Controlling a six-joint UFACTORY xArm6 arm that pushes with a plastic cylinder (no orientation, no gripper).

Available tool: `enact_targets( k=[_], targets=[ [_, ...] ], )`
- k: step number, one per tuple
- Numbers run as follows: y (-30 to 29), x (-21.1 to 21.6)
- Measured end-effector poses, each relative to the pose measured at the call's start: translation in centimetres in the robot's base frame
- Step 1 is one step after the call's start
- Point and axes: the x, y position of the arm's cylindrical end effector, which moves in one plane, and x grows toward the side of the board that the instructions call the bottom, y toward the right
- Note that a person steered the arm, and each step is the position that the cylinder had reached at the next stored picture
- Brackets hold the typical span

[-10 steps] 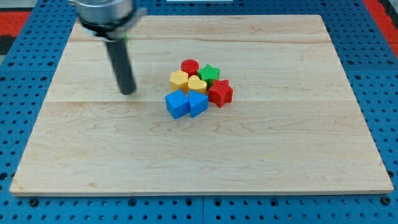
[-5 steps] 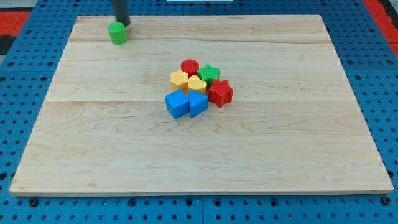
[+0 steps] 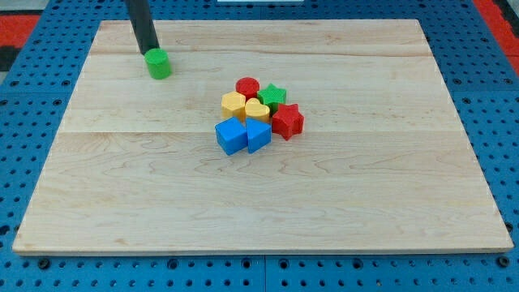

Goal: Move the green circle closer to the group of blocks

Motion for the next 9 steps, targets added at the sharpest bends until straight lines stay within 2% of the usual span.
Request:
enact_targets(
  k=[4, 5, 6, 7, 9],
  targets=[
    [5.4, 10.1],
    [2.3, 10.7],
    [2.1, 13.1],
    [4.8, 15.1],
    [3.9, 15.7]
  ],
)
